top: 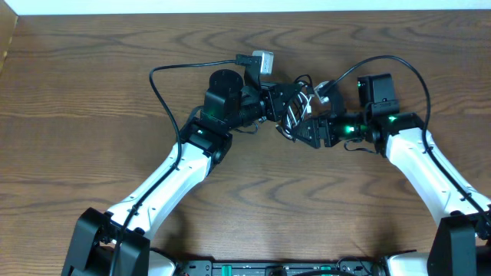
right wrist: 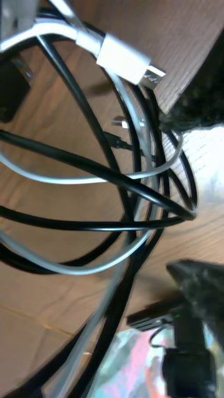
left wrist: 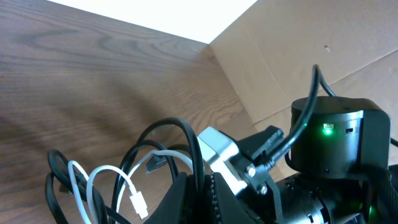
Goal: Untangle cables
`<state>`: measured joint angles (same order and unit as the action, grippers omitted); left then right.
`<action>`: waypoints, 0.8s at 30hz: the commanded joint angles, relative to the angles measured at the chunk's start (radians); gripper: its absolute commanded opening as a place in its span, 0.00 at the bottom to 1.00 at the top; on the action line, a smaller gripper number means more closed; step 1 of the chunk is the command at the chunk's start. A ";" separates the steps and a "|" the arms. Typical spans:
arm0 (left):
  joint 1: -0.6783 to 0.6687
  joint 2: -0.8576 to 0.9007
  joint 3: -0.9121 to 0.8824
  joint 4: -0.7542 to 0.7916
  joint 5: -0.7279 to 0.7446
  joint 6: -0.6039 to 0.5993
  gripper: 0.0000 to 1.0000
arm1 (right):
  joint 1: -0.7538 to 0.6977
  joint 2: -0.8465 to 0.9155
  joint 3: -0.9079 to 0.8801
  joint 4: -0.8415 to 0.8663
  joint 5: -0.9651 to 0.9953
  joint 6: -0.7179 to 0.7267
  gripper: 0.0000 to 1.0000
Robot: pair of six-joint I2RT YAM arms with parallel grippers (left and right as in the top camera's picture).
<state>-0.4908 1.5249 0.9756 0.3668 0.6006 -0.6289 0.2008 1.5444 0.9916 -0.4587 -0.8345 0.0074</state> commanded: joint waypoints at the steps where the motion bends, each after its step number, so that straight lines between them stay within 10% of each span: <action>1: 0.004 -0.010 0.005 0.009 0.013 -0.002 0.08 | 0.020 0.003 -0.003 0.012 0.024 -0.001 0.44; 4: 0.004 -0.010 0.005 0.010 0.013 -0.005 0.08 | 0.027 0.003 -0.003 0.026 0.024 -0.001 0.01; 24: 0.185 -0.010 0.005 -0.166 -0.013 0.060 0.08 | -0.031 0.003 -0.003 -0.212 0.731 0.372 0.01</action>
<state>-0.3782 1.5249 0.9756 0.2405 0.5964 -0.6064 0.1928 1.5444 0.9905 -0.6312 -0.3145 0.2714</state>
